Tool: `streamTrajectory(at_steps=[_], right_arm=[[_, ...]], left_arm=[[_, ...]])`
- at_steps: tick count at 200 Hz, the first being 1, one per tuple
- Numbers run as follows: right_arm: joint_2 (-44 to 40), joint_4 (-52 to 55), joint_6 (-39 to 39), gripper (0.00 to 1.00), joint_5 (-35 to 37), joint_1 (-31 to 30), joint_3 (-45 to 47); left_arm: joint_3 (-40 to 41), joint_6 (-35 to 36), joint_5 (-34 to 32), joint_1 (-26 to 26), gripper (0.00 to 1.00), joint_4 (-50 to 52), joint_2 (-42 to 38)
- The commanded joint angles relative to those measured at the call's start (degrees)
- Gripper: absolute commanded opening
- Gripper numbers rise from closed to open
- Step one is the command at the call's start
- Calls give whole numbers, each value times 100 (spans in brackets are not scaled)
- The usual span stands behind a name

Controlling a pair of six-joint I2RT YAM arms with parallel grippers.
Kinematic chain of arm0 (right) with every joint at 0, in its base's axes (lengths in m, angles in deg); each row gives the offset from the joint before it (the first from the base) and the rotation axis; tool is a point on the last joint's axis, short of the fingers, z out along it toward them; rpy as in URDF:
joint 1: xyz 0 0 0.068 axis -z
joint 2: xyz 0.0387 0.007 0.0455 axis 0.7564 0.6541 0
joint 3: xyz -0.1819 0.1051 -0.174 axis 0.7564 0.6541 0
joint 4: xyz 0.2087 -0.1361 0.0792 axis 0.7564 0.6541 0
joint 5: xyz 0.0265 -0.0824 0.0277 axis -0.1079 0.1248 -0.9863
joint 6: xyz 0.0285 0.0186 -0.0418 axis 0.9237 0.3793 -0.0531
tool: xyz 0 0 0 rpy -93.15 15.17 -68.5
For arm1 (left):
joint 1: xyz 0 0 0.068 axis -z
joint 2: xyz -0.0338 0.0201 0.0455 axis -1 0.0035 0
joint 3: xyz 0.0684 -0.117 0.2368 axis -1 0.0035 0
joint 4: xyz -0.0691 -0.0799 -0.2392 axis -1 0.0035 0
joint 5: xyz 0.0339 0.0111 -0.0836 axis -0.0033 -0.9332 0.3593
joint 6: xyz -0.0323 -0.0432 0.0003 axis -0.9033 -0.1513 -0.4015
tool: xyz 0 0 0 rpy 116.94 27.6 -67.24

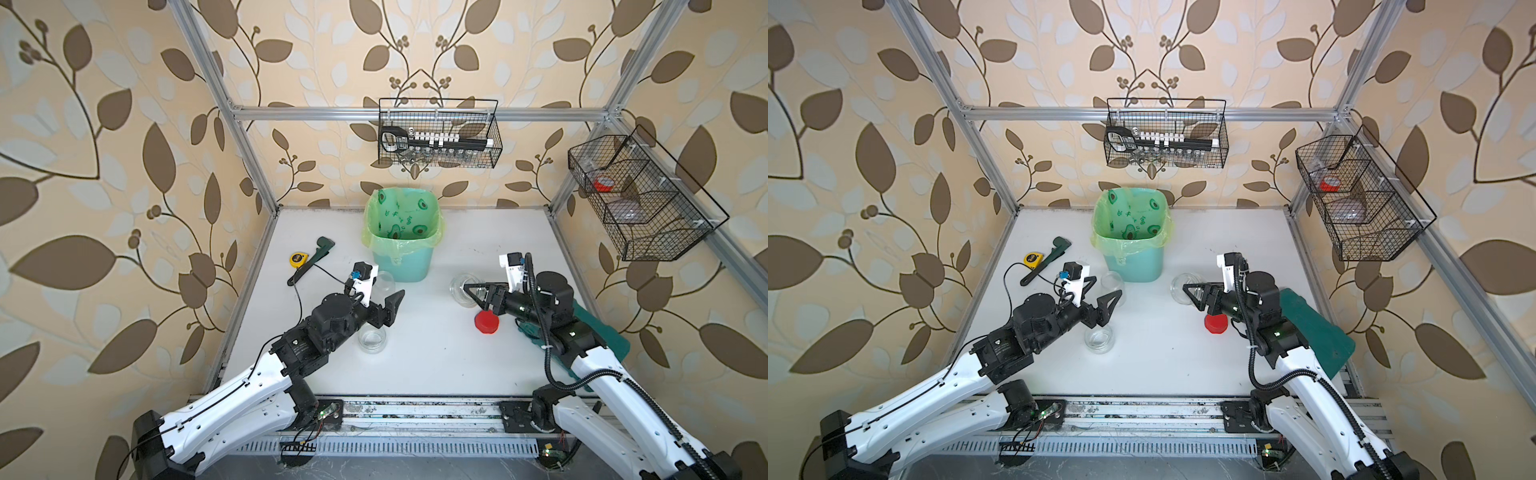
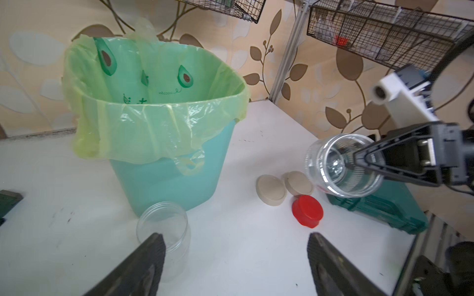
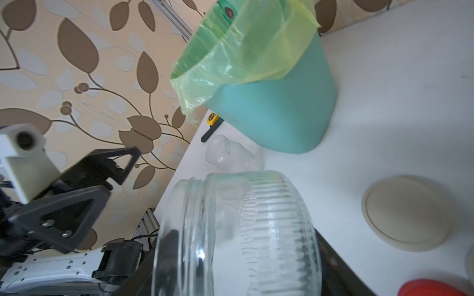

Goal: Empty moldy peanuts from jars
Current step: Place the jar at the center of the board.

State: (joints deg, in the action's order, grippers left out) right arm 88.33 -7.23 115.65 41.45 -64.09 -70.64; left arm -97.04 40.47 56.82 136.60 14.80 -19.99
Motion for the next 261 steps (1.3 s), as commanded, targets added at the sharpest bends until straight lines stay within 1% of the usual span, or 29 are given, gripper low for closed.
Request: streamTrajectory(at_steps=[1,14,31,58,68,80,94,118,141,161,218,254,261], right_arm=[[103,-359,-245,0,-612,95,-298],[158,-608,-158,0,-762,88,-201],[263,-682,-204,0,-1012,88,-168],[463,-685,-336,0,-1250,99,-152],[510,-722,-339,0,-1288,97,-140],[544,-694,-363,0,-1194,96,-148],[525,-410,-510,0,-811,71,-252],[368,-373,-574,0,-516,59,-236],[322,-199,-743,0,-191,42,-254],[353,-145,-801,0,-52,39,-259],[31,-311,-674,0,7,34,-186],[18,-293,-688,0,69,26,-193],[19,-290,-688,0,84,22,-185]], left_arm=[[-512,-448,480,27,83,1091,158],[-644,-644,417,161,84,1374,277],[-793,-861,-27,481,84,1644,416],[-1039,-887,-689,1071,83,1678,777],[-1149,-888,-882,1207,83,1663,974],[-1291,-1016,-1081,1260,82,1651,1216],[-1382,-1115,-1185,1270,80,1475,1452],[-1576,-1175,-1377,1265,76,1164,1917],[-1941,-1226,-1367,1270,76,1032,2386],[-2209,-1211,-1202,1267,76,924,2726],[-2633,-1244,-662,1269,75,655,3512],[-2809,-1283,-572,1267,74,457,3841],[-2888,-1280,-538,1270,73,473,4068]])
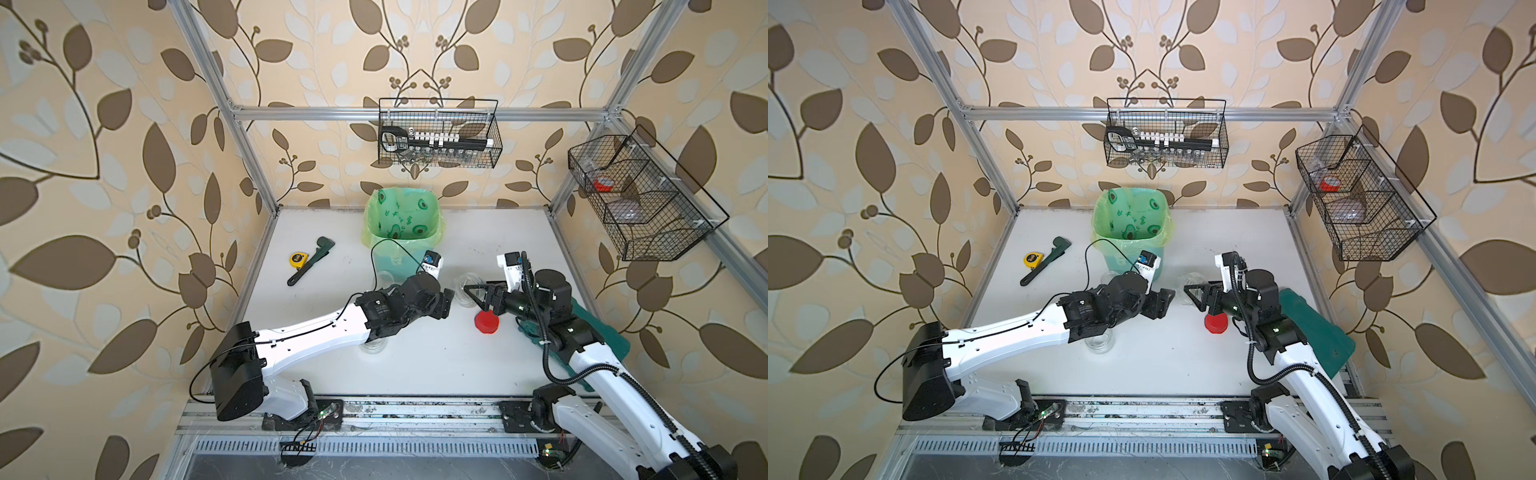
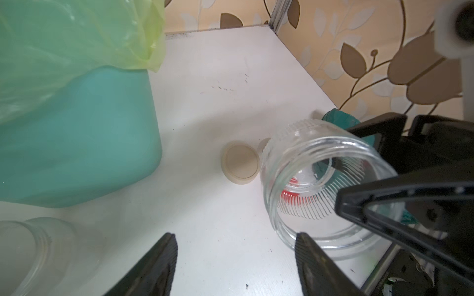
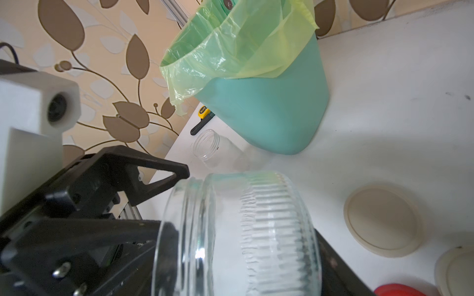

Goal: Empty moldy peanuts from jars
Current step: Place the jar at the center of the board.

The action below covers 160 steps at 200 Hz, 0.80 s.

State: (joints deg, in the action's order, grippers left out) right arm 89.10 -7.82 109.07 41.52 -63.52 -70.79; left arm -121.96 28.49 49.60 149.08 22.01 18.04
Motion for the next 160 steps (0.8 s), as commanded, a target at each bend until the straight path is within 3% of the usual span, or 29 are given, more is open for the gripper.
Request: streamTrajectory(at_steps=[1,40,91,160], right_arm=[[-57,-229,-34,0,83,-37,-174],[-187,-192,-58,0,262,-69,-168],[-174,-182,-99,0,319,-75,-135],[-171,-270,-74,0,281,-105,-112]], left_arm=[[-410,-84,192,21,73,-246,279],[-690,-83,291,21,67,-257,612],[-749,-8,112,22,46,-414,693],[-758,118,170,21,35,-643,761]])
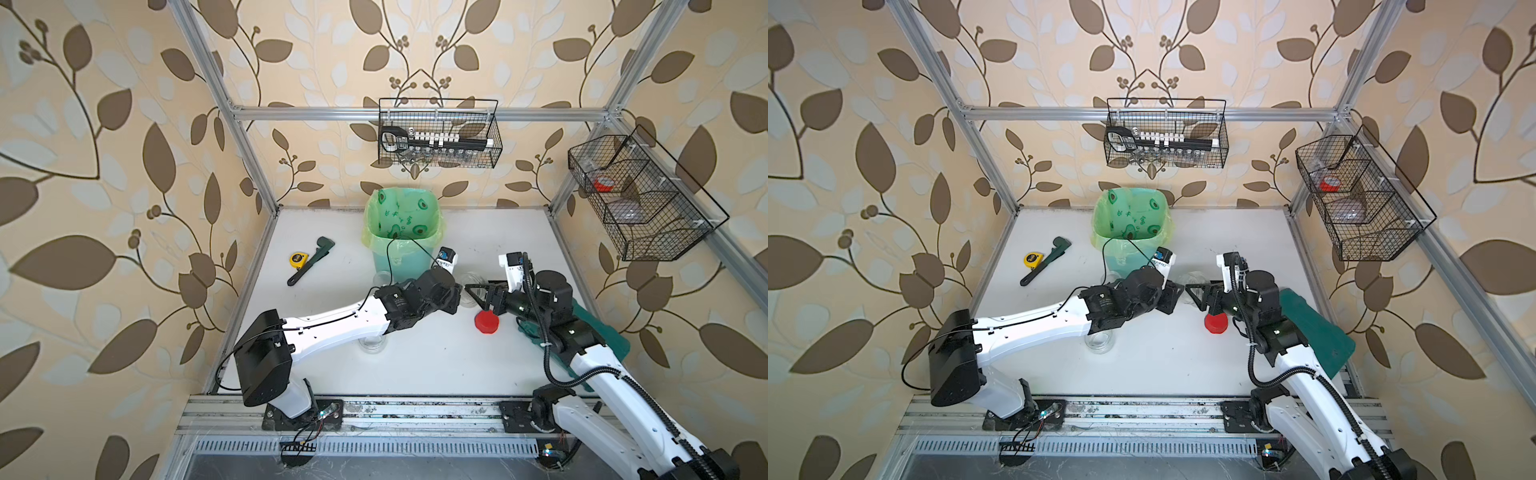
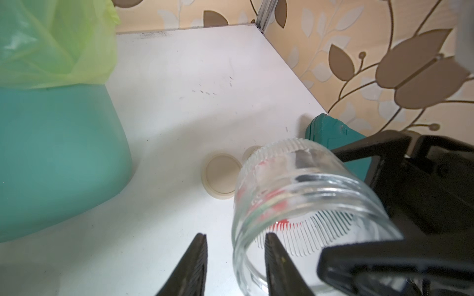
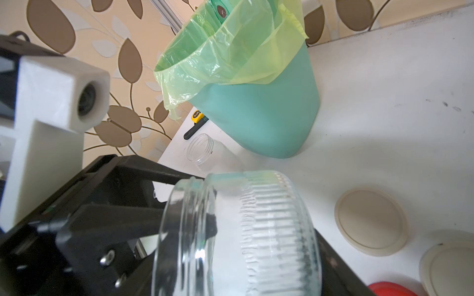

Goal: Empty moldy peanuts from jars
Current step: Place the jar at the center of the board.

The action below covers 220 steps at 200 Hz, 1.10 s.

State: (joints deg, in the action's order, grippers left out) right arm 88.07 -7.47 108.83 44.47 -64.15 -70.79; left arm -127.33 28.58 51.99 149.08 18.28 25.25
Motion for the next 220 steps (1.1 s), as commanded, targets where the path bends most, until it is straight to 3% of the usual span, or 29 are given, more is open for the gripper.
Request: streamTrajectory(at_steps=[1,49,99,119,127,142,169,200,220], right_arm=[[-69,-310,-50,0,-13,-39,-110],[-43,-357,-50,0,-17,-105,-100],[54,-334,-108,0,-44,-143,-116],[118,-305,-112,0,-125,-145,-117],[171,-286,-111,7,-193,-141,-125],[277,-257,-58,42,-216,-151,-151],[332,-235,82,76,-454,-144,-212],[16,-260,212,99,-190,-141,-111],[-136,-218,218,100,185,-142,-29]], left_arm=[[-224,109,-67,17,35,-272,39],[-253,137,67,16,29,-344,73],[-307,119,21,21,0,-217,68],[-273,122,3,21,0,-189,21],[-273,118,3,21,0,-169,13],[-267,118,-3,19,0,-129,-14],[-223,109,-17,21,0,-81,-101],[-71,23,56,20,0,-68,-261],[75,-1,26,30,0,-76,-404]])
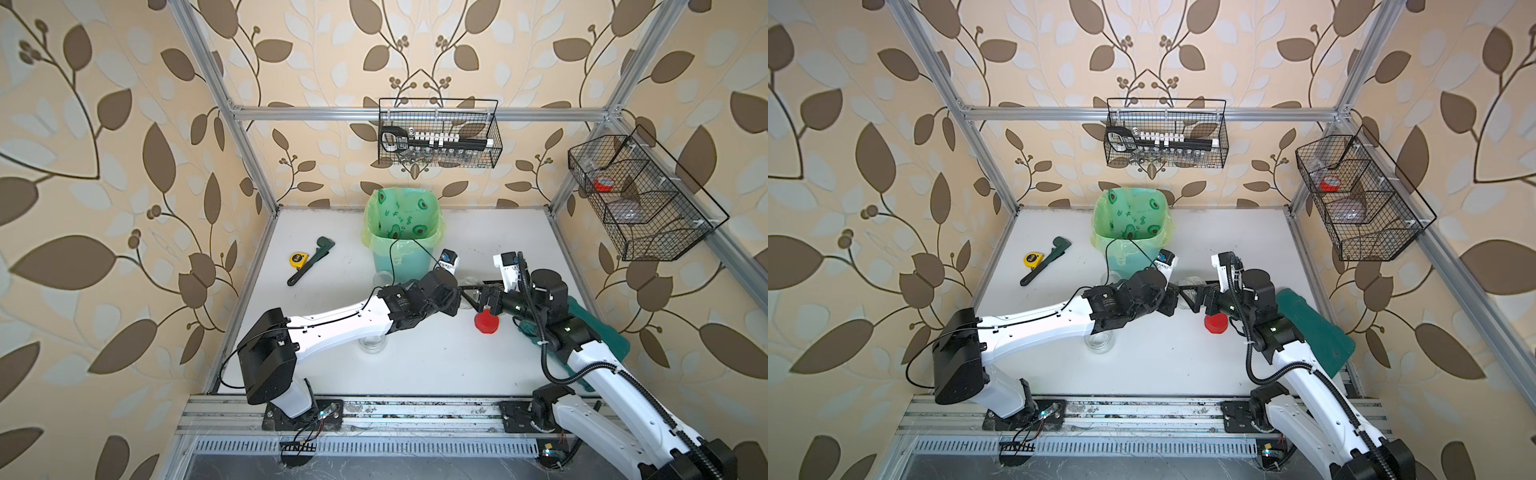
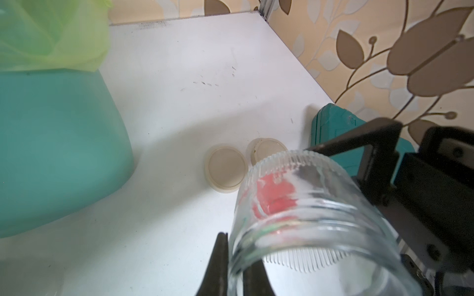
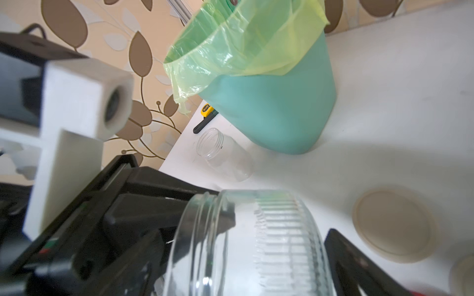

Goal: Empty moldy peanuts from jars
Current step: Place the jar at the center of the board.

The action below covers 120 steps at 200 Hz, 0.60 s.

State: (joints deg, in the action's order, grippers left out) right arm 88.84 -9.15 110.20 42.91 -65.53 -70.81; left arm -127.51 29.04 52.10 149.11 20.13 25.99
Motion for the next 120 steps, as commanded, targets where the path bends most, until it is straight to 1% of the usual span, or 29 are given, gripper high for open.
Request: streamTrajectory(at_steps=[1,44,50,98,120], right_arm=[[-214,-41,74,100,351,-5,-22],[-330,317,-302,100,1109,-1,-3],[-382,318,-327,100,1199,3,18],[-779,364,-544,100,1601,3,134],[-911,434,-656,100,1756,-2,161]], left_arm=[[99,-49,13,28,0,-260,-486],[66,109,-219,28,0,470,-675],[53,133,-253,28,0,598,-895],[101,212,-278,28,0,1470,-1433],[-15,303,-286,28,0,2021,-1527]])
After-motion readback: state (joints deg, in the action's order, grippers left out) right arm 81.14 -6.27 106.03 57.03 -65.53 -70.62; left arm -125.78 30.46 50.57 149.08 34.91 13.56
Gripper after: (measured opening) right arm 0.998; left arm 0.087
